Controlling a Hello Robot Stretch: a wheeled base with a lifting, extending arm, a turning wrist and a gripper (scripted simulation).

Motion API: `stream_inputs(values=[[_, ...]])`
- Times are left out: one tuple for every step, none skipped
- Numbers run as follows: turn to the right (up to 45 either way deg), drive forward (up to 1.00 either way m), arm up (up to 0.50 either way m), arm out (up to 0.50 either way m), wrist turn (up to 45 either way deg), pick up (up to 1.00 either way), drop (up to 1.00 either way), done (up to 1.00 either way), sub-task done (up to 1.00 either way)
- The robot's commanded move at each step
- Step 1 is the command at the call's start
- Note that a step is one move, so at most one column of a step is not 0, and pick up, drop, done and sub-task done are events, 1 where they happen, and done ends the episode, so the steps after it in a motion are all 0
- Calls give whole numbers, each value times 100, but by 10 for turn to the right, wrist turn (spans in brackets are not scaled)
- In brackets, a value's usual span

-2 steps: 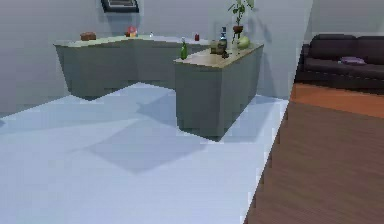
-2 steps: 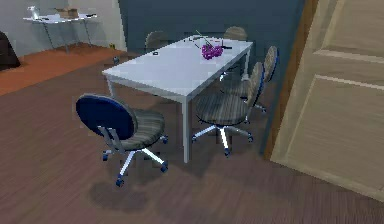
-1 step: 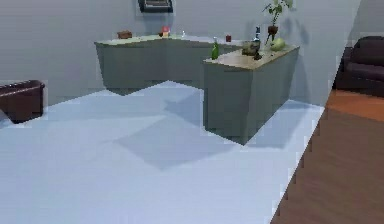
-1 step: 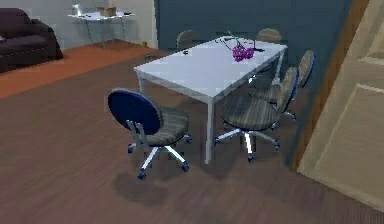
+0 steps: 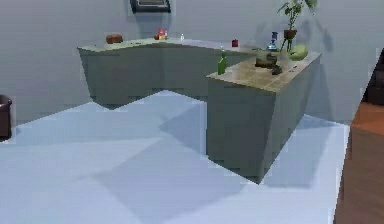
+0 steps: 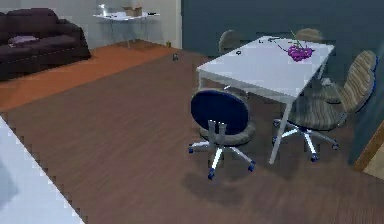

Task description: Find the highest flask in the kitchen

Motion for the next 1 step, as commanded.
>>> stream_inputs(values=[[-180,0,0,0,0,0,0,0,0]])
